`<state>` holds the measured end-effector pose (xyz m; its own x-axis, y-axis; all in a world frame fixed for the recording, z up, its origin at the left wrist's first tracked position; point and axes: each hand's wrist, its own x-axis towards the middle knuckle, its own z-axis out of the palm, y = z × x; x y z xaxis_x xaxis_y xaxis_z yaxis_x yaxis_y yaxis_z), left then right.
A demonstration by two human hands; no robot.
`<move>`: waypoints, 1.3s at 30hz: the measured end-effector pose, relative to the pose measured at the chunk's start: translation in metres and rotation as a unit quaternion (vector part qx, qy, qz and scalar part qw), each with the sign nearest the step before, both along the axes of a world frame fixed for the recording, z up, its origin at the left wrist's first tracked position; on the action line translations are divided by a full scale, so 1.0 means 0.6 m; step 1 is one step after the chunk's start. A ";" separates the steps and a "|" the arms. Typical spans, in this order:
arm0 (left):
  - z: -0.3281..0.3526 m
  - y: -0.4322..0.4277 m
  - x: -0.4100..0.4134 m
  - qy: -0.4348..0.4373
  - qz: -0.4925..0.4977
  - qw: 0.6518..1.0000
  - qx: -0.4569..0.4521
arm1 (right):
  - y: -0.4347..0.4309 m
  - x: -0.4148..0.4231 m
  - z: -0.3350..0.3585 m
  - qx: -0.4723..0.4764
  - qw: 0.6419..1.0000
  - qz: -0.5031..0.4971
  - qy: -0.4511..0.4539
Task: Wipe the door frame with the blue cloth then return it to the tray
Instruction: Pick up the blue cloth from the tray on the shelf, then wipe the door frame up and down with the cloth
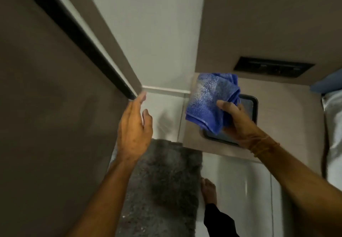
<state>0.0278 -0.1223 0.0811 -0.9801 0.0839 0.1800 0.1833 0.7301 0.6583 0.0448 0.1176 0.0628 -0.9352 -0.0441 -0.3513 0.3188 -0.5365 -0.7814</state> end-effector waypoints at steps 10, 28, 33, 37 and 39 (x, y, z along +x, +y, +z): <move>0.480 -0.321 0.305 0.291 0.174 0.940 -0.037 | -0.430 0.134 0.409 -0.016 0.971 0.135 0.195; 0.894 -0.664 0.908 0.428 0.453 0.642 -0.447 | -0.887 0.538 0.883 -0.051 0.707 0.078 0.701; 0.941 -0.706 0.936 0.392 0.523 0.608 -0.450 | -0.913 0.563 0.893 0.071 0.544 -0.037 0.836; 0.973 -0.723 0.913 0.349 0.517 0.591 -0.511 | -0.929 0.568 0.911 0.110 0.505 -0.100 0.850; 0.993 -0.736 0.901 0.319 0.515 0.582 -0.543 | -0.943 0.567 0.922 0.145 0.477 -0.143 0.855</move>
